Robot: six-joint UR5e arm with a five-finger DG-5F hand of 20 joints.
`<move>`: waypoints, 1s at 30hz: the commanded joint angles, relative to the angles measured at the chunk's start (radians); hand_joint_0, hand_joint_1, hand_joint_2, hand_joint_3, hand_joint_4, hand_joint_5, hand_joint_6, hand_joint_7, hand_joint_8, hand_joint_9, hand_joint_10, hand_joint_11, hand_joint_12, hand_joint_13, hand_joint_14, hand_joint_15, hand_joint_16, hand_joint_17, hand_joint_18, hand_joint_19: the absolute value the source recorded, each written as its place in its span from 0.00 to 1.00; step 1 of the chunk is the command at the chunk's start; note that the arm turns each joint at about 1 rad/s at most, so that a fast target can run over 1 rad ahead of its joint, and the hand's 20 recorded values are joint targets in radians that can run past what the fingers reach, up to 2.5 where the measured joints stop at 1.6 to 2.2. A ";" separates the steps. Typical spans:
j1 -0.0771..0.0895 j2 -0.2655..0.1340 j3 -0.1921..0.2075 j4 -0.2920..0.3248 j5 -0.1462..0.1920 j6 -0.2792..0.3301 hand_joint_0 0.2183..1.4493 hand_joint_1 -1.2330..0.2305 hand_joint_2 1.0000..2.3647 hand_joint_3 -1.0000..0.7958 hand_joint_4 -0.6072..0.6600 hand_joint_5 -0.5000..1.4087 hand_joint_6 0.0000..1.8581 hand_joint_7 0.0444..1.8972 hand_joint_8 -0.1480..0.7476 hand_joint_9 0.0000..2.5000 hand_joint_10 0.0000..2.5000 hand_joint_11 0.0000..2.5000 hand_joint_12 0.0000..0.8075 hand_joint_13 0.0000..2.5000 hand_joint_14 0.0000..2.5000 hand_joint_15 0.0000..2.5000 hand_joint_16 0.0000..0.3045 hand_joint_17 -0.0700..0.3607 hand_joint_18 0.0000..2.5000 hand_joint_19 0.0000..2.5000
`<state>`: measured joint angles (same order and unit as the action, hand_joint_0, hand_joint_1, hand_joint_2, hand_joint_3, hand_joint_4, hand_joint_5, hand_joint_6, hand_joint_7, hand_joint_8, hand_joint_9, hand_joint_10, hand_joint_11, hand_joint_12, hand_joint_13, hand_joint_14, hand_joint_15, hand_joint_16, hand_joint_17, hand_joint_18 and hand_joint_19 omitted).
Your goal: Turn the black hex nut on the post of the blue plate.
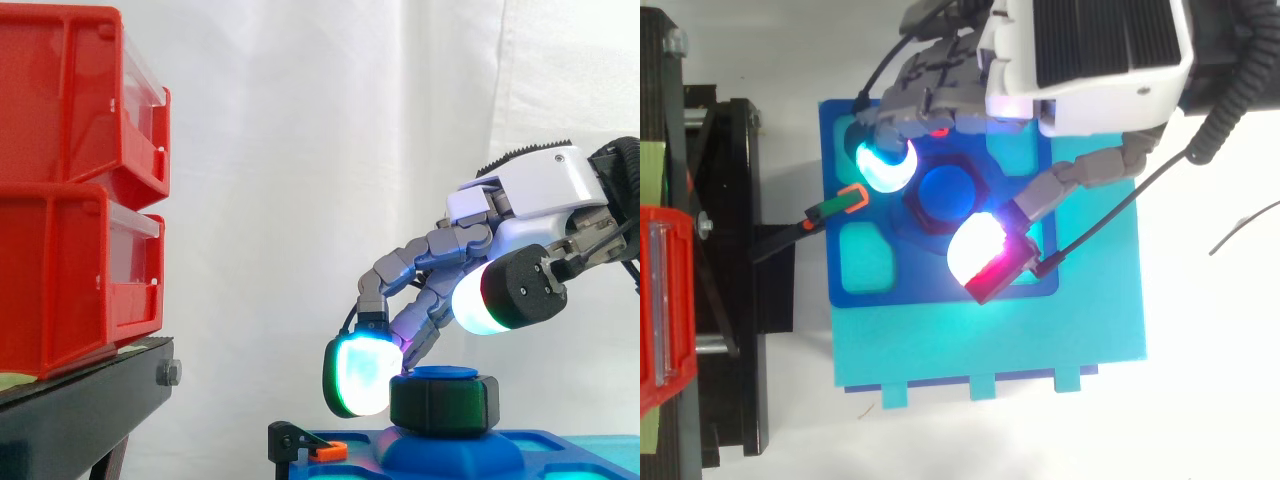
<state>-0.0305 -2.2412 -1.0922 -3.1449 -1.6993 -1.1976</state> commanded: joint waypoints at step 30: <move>-0.039 0.000 0.069 -0.018 -0.071 -0.008 0.23 0.61 0.00 0.28 0.70 0.19 0.27 0.48 0.46 0.23 0.00 0.04 0.45 0.20 0.00 0.08 0.17 0.43 0.15 0.14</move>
<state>-0.0757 -2.2411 -1.0374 -3.1623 -1.7726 -1.2035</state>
